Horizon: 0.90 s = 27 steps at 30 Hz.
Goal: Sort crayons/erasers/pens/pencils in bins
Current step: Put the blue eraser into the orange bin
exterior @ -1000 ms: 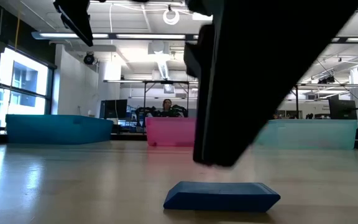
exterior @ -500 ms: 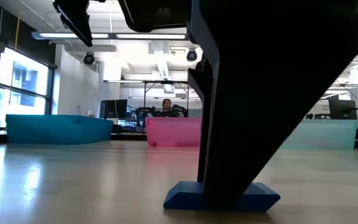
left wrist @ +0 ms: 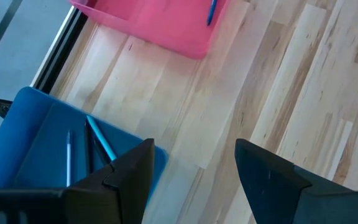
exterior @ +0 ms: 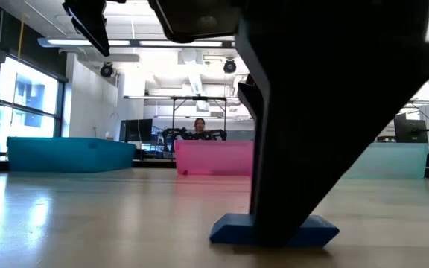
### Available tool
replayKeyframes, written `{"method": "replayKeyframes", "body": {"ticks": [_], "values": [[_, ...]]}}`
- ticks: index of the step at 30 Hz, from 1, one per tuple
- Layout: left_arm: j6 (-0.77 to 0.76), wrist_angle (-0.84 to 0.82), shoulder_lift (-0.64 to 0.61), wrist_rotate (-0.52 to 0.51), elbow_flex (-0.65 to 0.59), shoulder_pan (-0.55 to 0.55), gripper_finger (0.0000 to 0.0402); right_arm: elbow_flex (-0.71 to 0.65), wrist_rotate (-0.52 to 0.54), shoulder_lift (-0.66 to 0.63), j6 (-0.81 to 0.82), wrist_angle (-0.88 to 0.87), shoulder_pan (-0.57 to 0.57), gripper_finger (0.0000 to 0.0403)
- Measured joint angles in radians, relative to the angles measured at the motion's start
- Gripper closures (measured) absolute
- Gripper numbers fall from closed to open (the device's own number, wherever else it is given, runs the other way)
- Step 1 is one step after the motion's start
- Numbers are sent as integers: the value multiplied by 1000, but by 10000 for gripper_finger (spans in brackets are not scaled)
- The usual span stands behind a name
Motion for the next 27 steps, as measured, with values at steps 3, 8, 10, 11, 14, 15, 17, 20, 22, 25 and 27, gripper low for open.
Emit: {"method": "replayKeyframes", "body": {"ticks": [3,8,10,11,14,15,17,20,22,25,27], "values": [[0,0,0,0,0,0,188,0,2,-1,2,-22,0,312],[0,-5,0,0,0,0,188,0,0,-1,2,-26,0,350],[0,-5,0,0,0,0,188,-1,0,-1,2,-25,0,359],[0,-5,0,0,0,0,188,-2,0,-1,2,-24,1,362],[0,-8,0,0,0,0,188,-3,2,-4,2,-21,5,363],[0,-8,0,0,0,0,188,-3,5,-7,2,-19,7,363],[0,-8,0,0,0,0,188,-6,15,-13,3,-15,10,362],[0,-9,0,0,0,0,188,-8,28,-23,3,-14,13,362],[0,-9,0,0,0,0,188,-8,33,-28,2,-15,14,362],[0,-9,0,0,0,0,188,-9,33,-35,1,-35,15,362],[0,-10,0,0,0,0,188,-10,34,-38,3,-57,16,362]]}}
